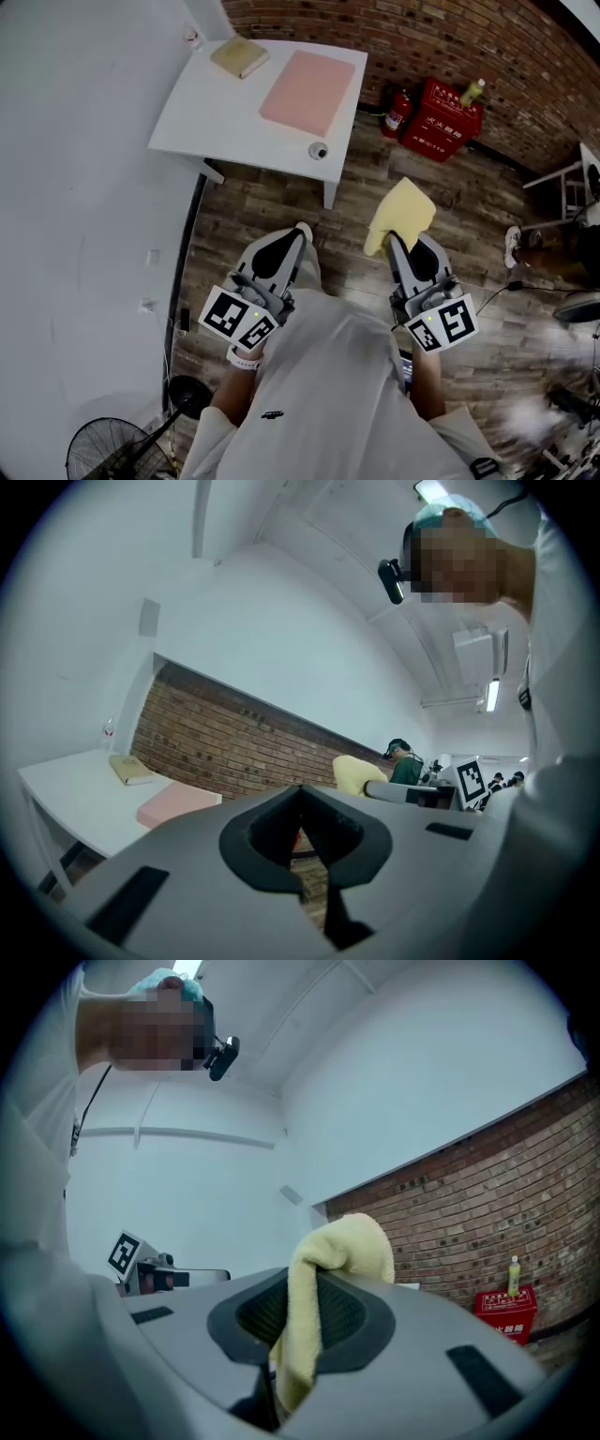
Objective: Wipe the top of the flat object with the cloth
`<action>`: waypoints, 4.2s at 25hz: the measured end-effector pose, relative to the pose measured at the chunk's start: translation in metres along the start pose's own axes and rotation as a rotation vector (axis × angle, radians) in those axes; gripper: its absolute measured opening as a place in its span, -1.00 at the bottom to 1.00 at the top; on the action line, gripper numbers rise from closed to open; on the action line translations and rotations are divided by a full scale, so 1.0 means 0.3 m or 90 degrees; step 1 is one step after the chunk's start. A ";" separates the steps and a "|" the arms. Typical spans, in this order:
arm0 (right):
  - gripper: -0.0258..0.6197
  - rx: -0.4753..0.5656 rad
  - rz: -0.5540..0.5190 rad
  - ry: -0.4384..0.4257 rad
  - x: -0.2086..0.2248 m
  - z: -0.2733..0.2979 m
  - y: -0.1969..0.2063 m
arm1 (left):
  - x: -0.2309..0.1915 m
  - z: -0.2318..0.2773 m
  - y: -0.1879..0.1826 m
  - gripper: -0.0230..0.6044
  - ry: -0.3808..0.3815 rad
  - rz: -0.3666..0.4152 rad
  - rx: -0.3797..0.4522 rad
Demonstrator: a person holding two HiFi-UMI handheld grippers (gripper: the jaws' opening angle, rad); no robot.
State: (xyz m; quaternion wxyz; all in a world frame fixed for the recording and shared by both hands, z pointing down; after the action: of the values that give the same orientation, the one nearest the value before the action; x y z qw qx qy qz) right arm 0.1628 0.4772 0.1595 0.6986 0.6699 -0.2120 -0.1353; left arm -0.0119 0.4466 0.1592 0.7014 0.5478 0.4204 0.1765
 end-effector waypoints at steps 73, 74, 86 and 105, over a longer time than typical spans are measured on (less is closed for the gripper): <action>-0.73 -0.296 -0.233 -0.160 1.146 1.586 0.404 | -1.307 1.106 0.227 -0.87 -0.106 -0.098 -0.286; -0.73 -0.307 -0.248 -0.172 1.158 1.603 0.428 | -1.318 1.111 0.237 -0.87 -0.112 -0.097 -0.293; -0.73 -0.445 -0.354 -0.271 1.260 1.735 0.687 | -1.399 1.128 0.341 -0.87 -0.170 -0.097 -0.355; -0.74 -0.489 -0.492 -0.304 1.201 1.728 0.827 | -1.439 1.109 0.416 -0.87 -0.197 -0.036 -0.412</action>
State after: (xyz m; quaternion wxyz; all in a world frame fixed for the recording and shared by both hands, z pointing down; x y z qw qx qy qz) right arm 0.2063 -0.1323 0.4537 0.7243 0.3487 -0.0399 -0.5934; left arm 0.0231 -0.0235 0.4600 0.8984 0.3059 0.2466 0.1963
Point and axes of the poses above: the fingertips, and each gripper's own axes: z forward along the fingers, x to its right, y out of its underside, the point moved 2 cm from there along -z, backward along the fingers, and after that the axes turned 6 degrees about -z, right-handed, at the moved point
